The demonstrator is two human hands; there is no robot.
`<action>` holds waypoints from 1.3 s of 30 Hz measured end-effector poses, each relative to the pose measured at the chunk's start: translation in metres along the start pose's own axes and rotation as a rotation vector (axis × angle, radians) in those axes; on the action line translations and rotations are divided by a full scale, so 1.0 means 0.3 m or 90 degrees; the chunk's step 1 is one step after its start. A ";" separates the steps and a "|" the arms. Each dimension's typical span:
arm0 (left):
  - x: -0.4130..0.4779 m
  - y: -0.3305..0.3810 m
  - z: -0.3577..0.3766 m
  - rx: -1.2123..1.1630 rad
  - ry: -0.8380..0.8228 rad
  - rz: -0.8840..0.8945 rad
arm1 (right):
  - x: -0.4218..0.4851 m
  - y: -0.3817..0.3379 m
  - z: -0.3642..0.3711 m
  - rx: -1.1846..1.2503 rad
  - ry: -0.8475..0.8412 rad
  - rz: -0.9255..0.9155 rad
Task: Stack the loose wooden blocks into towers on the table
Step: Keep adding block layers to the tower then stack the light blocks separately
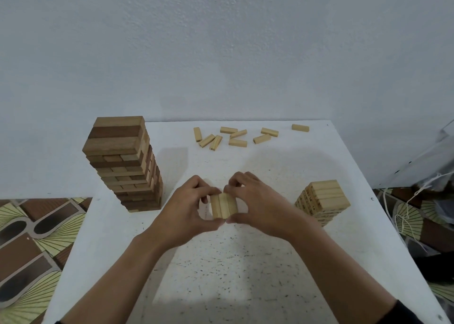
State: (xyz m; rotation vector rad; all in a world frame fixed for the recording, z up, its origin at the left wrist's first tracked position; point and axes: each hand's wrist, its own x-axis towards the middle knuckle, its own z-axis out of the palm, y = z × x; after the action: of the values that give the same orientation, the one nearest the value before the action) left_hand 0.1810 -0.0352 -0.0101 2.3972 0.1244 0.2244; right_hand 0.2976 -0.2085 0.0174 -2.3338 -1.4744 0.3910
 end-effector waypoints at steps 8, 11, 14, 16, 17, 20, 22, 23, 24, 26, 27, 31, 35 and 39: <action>0.059 0.214 -0.137 -0.026 0.063 0.097 | -0.108 -0.045 -0.272 -0.052 0.093 -0.019; 0.120 0.296 -0.113 -0.035 0.041 0.124 | -0.164 0.012 -0.343 -0.009 0.103 0.011; 0.187 0.380 -0.056 -0.052 0.017 0.132 | -0.224 0.093 -0.407 -0.002 0.097 0.048; 0.230 0.435 -0.008 -0.050 0.005 0.125 | -0.266 0.155 -0.447 -0.005 0.091 0.076; 0.247 0.460 0.018 -0.047 0.003 0.128 | -0.287 0.184 -0.466 0.000 0.085 0.093; 0.278 0.519 0.090 -0.041 -0.005 0.131 | -0.340 0.253 -0.500 0.033 0.051 0.134; 0.284 0.540 0.131 -0.034 -0.013 0.114 | -0.364 0.287 -0.503 0.045 0.026 0.146; 0.282 0.543 0.148 -0.032 -0.015 0.108 | -0.370 0.300 -0.498 0.049 0.019 0.148; 0.281 0.545 0.165 -0.029 -0.015 0.103 | -0.377 0.313 -0.493 0.052 0.015 0.152; 0.276 0.541 0.192 -0.019 -0.017 0.095 | -0.388 0.330 -0.480 0.058 0.008 0.161; 0.274 0.536 0.202 -0.009 -0.022 0.087 | -0.392 0.336 -0.473 0.063 0.005 0.164; 0.271 0.512 0.227 0.016 -0.031 0.067 | -0.390 0.348 -0.444 0.087 -0.004 0.163; 0.268 0.495 0.239 0.014 -0.044 0.056 | -0.382 0.354 -0.425 0.083 -0.013 0.164; 0.268 0.484 0.242 0.017 -0.050 0.045 | -0.375 0.360 -0.413 0.076 -0.011 0.161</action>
State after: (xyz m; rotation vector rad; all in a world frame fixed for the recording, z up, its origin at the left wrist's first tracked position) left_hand 0.2780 -0.1781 0.0448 2.4359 0.0057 0.1620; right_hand 0.3886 -0.3712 0.0870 -2.4302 -1.1318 0.5499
